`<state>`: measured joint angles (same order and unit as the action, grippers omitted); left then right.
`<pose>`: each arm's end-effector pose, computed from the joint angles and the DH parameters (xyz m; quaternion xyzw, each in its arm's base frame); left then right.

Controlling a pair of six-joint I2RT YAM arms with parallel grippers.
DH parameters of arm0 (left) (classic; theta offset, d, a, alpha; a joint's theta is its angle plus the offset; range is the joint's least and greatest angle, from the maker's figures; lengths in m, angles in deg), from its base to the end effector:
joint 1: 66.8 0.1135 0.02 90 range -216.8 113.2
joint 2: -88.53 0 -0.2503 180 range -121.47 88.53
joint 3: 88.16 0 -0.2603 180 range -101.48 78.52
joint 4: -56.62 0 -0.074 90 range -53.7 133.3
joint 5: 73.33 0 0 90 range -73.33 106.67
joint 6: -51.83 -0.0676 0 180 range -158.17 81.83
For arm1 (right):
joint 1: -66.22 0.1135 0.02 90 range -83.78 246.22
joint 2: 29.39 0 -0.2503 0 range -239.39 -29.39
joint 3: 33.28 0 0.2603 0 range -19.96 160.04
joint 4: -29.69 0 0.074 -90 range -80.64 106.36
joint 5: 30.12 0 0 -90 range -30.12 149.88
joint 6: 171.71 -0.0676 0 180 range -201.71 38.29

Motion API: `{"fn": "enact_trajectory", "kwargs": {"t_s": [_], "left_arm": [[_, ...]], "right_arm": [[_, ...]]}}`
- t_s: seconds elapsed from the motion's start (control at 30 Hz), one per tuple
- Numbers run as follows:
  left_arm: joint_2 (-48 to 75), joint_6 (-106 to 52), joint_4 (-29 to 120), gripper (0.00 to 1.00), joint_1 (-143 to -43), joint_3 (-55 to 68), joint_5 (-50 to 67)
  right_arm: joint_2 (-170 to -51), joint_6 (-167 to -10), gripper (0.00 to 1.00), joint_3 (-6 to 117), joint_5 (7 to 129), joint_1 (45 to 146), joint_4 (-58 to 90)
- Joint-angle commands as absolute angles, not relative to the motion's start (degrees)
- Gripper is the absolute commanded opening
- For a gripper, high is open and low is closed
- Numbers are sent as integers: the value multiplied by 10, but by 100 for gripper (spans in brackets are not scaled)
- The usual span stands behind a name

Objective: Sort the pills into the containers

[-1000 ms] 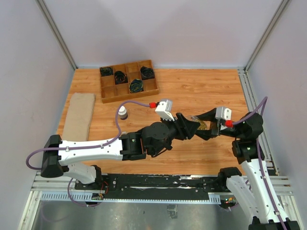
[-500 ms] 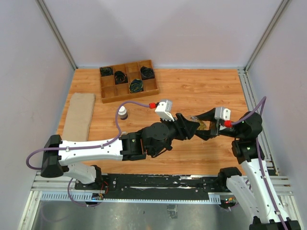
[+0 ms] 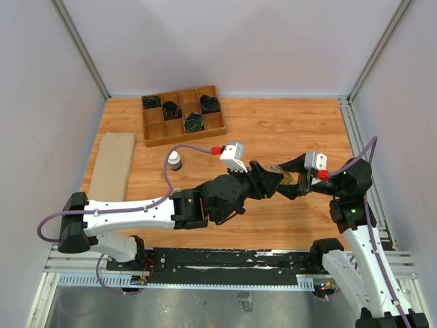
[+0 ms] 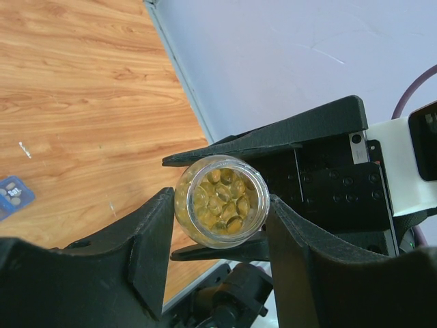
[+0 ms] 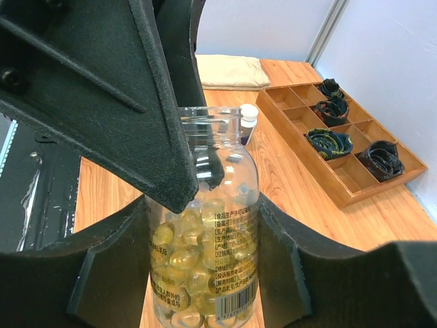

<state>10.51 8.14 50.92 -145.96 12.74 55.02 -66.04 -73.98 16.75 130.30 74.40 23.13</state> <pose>0.1079 -0.3407 0.3530 -0.0173 0.7289 -0.4587 0.5080 0.1576 0.0870 0.3346 -0.5021 0.4775 0.3851 0.6096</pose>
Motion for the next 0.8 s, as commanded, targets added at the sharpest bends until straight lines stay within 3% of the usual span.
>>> {"fn": "enact_trajectory", "kwargs": {"t_s": [0.0,0.37,0.5,0.77], "left_arm": [[117,79,539,24,-1465,130,563],[144,67,549,73,-1465,151,549],[175,42,564,81,-1465,179,531],[349,-155,668,92,-1465,319,338]], "right_arm": [[-660,-739,37,181,1293,751,235],[-660,-784,11,175,1303,750,275],[-661,-811,1,173,1299,749,292],[-675,-939,0,207,1247,690,333]]}}
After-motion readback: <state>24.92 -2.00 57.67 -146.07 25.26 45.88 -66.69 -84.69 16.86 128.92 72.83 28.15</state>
